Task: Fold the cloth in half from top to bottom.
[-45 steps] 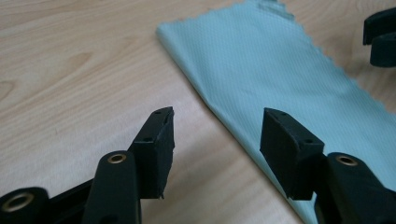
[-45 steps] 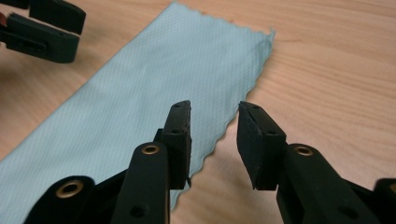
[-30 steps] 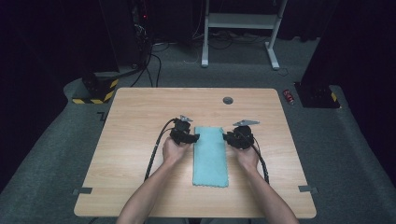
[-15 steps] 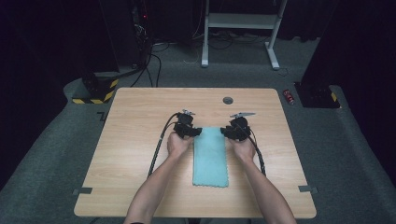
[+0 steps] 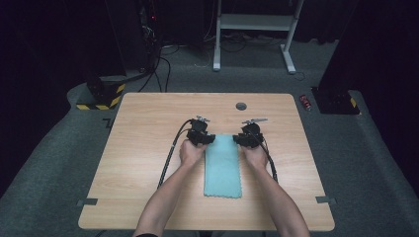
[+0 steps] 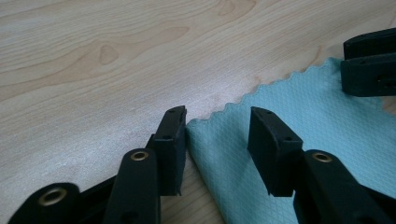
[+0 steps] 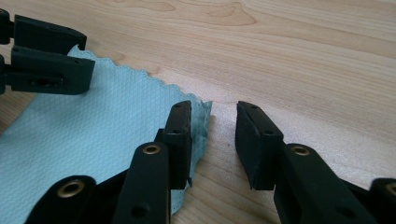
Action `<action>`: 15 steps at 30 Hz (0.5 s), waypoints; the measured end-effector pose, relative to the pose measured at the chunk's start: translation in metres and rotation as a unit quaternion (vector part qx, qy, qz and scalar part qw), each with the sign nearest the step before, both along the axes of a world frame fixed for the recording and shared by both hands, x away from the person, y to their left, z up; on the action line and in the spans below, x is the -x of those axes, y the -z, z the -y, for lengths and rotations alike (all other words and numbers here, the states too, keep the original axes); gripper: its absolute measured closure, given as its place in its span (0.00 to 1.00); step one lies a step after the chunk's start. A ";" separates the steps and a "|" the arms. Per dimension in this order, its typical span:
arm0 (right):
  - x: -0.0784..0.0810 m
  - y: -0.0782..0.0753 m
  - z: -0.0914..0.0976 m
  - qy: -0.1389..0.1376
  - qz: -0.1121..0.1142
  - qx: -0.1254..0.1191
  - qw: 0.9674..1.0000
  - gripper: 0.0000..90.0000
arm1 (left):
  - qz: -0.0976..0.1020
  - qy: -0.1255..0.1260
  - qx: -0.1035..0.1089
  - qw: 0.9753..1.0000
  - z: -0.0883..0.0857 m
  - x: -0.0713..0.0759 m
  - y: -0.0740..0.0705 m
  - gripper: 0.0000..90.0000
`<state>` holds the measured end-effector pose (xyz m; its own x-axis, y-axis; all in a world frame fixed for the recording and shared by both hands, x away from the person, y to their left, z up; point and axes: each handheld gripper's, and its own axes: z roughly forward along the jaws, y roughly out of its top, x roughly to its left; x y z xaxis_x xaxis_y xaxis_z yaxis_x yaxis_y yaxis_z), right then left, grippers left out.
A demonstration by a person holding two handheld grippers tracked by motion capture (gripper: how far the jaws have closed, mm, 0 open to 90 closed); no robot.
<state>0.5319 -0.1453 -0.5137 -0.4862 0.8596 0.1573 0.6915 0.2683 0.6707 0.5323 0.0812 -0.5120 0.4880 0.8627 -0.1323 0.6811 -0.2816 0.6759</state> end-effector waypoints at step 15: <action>-0.007 -0.002 -0.014 -0.025 -0.002 0.031 0.999 0.96 | 0.002 0.010 -0.021 1.000 0.000 0.000 -0.001 0.83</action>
<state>0.5387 -0.1310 -0.5116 -0.5289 0.8420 0.1064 0.6787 0.3443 0.6487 0.5324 0.0812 -0.5108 0.5065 0.8572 -0.0934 0.6719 -0.3244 0.6658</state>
